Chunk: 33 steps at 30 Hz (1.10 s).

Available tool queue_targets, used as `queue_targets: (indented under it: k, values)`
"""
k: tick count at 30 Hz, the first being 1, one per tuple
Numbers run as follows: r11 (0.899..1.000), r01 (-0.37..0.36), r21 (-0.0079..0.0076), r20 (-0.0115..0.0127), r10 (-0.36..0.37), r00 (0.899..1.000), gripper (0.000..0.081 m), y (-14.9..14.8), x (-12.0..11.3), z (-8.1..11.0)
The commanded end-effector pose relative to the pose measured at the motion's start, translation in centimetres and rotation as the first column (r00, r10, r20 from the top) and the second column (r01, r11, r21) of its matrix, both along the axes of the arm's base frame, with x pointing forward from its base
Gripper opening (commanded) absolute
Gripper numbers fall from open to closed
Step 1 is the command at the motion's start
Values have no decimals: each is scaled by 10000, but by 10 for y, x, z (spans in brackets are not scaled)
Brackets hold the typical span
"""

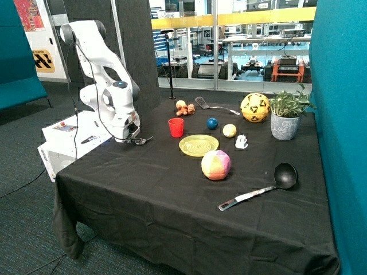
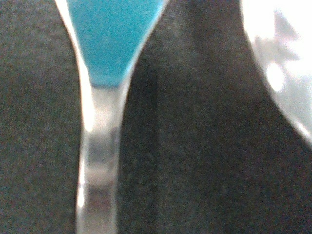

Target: Set the table

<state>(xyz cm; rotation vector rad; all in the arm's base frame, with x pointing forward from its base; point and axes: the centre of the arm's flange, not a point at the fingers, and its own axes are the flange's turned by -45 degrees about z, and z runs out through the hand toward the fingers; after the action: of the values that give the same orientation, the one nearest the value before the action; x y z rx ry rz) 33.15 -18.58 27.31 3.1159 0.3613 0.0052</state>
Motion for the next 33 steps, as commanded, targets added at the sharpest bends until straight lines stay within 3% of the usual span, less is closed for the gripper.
queue_targets:
  k: [1, 15, 22, 27, 33]
  values:
    - [10000, -61, 44, -38, 61, 10000, 460, 3, 2, 0]
    - [10000, -23, 44, -38, 24, 10000, 479, 1, 0, 1]
    - [10000, -40, 44, -38, 40, 10000, 414, 1, 0, 5]
    - [9997, -224, 44, -38, 224, 9997, 338, 8, 10, 20]
    - [9996, -297, 44, -38, 297, 9996, 314, 14, 21, 33]
